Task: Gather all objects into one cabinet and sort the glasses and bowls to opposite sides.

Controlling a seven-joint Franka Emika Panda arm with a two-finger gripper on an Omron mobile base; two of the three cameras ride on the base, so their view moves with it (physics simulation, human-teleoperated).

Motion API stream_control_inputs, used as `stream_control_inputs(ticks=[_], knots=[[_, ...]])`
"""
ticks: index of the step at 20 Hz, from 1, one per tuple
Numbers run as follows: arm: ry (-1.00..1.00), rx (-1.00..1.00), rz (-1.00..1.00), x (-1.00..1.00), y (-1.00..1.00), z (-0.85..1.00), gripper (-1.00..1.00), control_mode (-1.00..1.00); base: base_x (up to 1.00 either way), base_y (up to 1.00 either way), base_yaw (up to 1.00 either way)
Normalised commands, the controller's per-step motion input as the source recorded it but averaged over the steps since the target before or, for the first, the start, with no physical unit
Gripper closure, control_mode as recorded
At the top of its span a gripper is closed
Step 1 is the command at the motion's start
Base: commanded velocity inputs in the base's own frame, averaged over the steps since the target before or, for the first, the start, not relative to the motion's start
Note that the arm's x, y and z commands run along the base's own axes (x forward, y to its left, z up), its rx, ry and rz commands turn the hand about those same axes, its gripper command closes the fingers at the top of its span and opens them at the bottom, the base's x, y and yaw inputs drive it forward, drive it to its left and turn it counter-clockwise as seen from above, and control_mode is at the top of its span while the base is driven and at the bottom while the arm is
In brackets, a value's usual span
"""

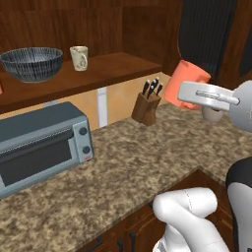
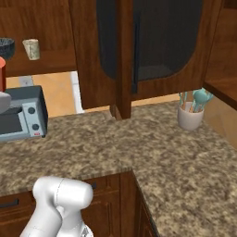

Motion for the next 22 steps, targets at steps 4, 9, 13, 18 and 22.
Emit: stream_control_inputs(ticks=[4,9,13,18,22], knots=[[0.0,0.0,0.0,0.75,0.04,0.0,1.0,-1.0,0.25,0.02,0.0],[-0.05,-0.02,0.0,1.0,0.04,-0.04,1.0,-1.0,0.0,0.0,0.0],[-0.1,-0.15,0.0,0.96,0.31,-0.13,1.0,-1.0,0.0,0.0,0.0],[-0.02,-0.06,0.0,1.0,0.05,0.0,1.0,-1.0,0.0,0.0,0.0],[0.16,-0.03,-0.03,0.99,0.02,0.06,1.0,-1.0,0.0,0.0,0.0]])
